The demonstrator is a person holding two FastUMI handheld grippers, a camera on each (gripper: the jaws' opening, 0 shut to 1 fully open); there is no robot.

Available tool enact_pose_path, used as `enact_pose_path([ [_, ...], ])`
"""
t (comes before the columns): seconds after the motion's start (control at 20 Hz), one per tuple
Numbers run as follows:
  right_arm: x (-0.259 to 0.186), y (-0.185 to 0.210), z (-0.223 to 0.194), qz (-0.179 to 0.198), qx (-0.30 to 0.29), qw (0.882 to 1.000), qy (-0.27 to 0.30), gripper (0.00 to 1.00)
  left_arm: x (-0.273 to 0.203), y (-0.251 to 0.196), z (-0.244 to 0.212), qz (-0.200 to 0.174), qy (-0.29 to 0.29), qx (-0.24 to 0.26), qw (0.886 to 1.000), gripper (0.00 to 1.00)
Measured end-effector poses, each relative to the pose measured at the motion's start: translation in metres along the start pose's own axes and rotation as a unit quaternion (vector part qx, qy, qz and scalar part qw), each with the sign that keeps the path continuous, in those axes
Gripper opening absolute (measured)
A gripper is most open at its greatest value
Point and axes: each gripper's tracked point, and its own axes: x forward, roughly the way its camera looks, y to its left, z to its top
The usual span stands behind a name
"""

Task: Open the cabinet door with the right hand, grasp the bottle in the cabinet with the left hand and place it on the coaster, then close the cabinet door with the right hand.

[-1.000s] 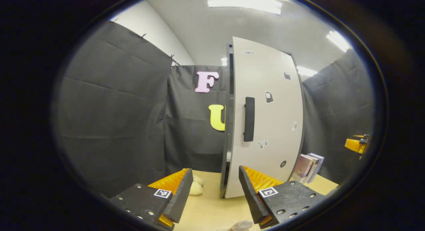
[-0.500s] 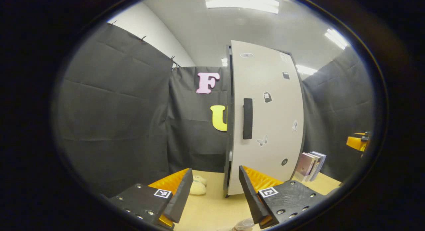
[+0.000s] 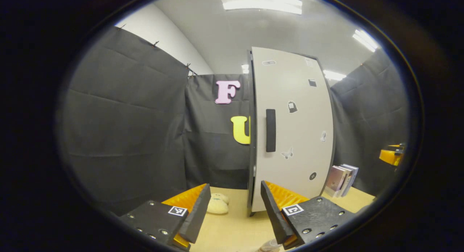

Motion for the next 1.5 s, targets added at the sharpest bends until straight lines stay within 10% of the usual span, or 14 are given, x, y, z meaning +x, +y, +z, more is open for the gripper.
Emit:
enact_pose_path([
  [1.5, -0.02, 0.019, 0.017, -0.014, -0.011, 0.999, -0.038, 0.95, -0.004, 0.005, 0.005, 0.005, -0.022, 0.009, 1.0, 0.83],
])
